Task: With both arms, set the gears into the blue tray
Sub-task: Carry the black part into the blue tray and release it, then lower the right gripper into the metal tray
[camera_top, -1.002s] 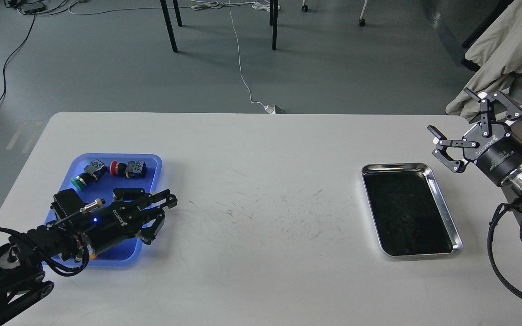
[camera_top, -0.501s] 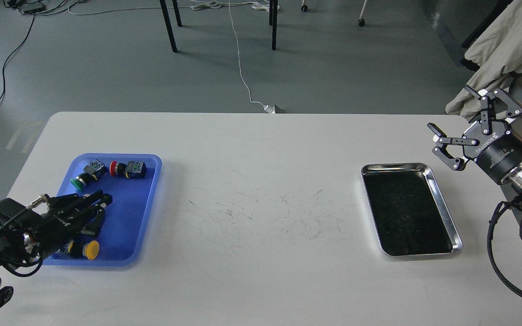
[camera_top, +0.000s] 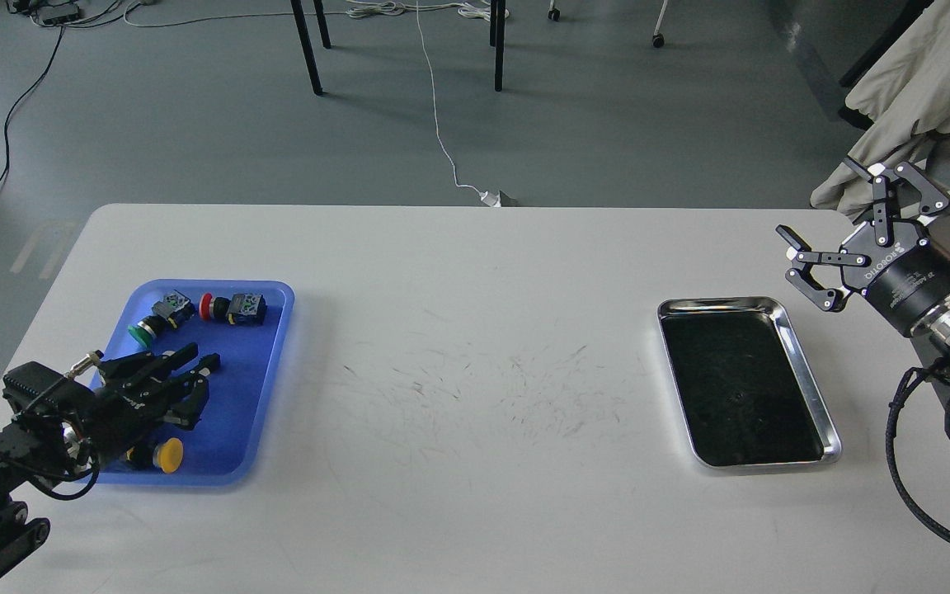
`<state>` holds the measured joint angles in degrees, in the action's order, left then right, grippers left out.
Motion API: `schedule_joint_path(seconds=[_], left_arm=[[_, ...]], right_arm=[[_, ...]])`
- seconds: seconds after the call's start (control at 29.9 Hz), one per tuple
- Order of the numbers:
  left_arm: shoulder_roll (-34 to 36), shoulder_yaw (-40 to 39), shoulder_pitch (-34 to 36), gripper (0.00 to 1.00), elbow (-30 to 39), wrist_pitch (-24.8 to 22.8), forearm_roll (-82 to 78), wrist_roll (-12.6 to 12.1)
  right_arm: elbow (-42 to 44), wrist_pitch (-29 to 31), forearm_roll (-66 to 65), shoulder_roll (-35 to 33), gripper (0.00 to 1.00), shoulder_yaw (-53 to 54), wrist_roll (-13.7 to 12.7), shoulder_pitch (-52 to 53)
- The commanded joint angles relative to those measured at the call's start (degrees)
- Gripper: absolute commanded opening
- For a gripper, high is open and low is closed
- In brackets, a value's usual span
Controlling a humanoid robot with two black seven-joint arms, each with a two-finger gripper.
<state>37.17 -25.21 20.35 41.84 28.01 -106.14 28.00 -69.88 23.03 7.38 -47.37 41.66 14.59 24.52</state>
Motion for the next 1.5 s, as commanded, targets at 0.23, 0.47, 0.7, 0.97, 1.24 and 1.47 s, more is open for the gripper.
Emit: schedule_joint_path(seconds=[0.23,0.47,0.7,0.97,1.24,1.47], left_arm=[[0.9,-0.3,5.8,0.99,1.0,0.0,8.4,0.0],[1.0,-1.1,13.6,0.99,1.1,-1.4,30.1,0.0],[0.4,-0.5,19.5,0.99,0.4,-12.8,65.9,0.0],[-0.4,-2.9,21.8,0.99,0.4,-33.0,91.4,-2.3],[-0.3,-2.0,21.7,0.99,0.4,-43.6,95.9,-7.0],[-0.7,-2.0,21.3,0.99,0.4,-43.5,95.9,-6.3]], right_arm=[[-1.0,-0.1,0.0,-0.9,0.95,0.3,0.0,0.3],[-7.9,-1.2,-0.3,-6.0,0.95,1.8,-0.7,0.9],[-12.8,-1.6,-0.3,-17.8,0.95,0.7,-1.8,6.8],[-15.6,-1.2,-22.2,-21.8,0.95,-9.4,-12.0,20.0],[-19.6,-1.2,-60.3,-22.8,0.95,-29.9,-12.0,26.3],[-14.0,-1.6,-70.0,-20.4,0.95,-37.6,-12.1,26.2]])
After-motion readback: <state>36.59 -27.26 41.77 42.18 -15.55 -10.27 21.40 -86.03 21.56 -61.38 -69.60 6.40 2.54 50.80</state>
